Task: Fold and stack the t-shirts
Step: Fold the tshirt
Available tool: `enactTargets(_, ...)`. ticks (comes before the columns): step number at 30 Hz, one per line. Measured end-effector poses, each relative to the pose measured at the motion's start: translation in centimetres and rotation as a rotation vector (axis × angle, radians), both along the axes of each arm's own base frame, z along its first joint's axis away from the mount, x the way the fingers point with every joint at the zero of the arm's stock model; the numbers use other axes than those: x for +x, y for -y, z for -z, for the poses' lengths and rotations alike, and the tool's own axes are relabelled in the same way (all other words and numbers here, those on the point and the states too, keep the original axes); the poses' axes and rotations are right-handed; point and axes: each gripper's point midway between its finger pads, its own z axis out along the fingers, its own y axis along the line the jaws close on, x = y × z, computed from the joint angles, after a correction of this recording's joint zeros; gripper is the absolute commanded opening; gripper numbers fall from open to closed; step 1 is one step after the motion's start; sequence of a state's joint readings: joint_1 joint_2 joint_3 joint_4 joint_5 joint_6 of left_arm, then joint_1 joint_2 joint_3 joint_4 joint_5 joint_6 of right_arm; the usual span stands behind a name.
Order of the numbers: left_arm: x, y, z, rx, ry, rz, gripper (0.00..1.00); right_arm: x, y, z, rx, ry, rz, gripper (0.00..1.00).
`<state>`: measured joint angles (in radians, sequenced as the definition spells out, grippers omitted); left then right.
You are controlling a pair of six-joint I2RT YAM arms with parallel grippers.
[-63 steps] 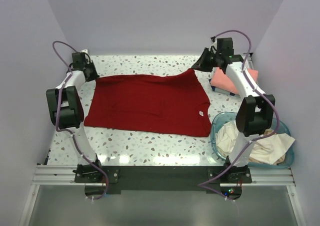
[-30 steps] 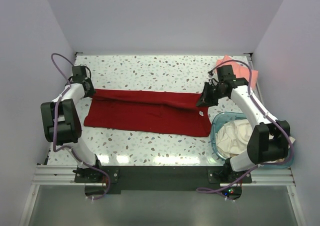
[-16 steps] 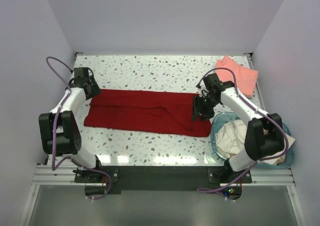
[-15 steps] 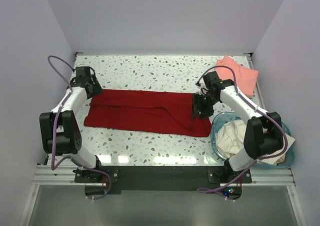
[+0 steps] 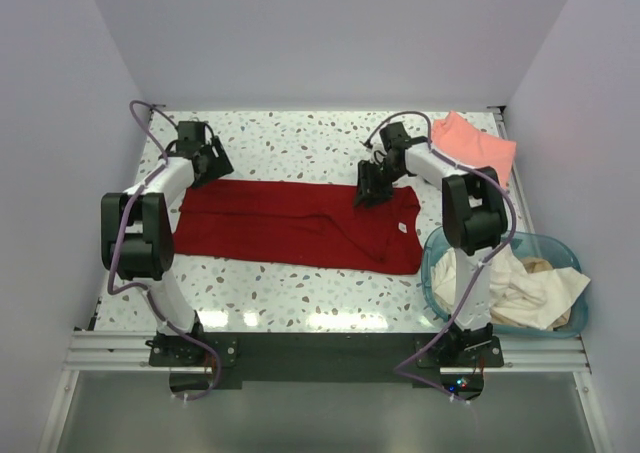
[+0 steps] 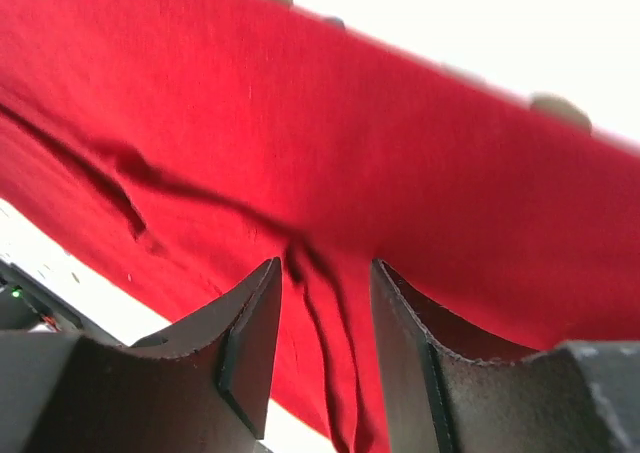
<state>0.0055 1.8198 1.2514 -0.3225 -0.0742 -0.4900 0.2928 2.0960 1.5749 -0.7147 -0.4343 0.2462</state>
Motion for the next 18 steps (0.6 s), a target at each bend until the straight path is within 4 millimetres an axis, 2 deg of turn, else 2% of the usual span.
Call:
enactTargets(4, 0.0, 0.0, 0.0, -0.001, 0.002, 0.001, 0.77, 0.9, -1.0, 1.0, 0.04, -0.008, -0.011, 0.43)
enactTargets(8, -0.1, 0.0, 0.1, 0.0, -0.004, 0.002, 0.78, 1.3, -2.0, 0.9, 0.07, 0.004, -0.026, 0.41)
enactTargets(18, -0.3, 0.0, 0.2, 0.001, -0.011, 0.004, 0.78, 0.5, -3.3, 0.9, 0.088, -0.003, -0.057, 0.35)
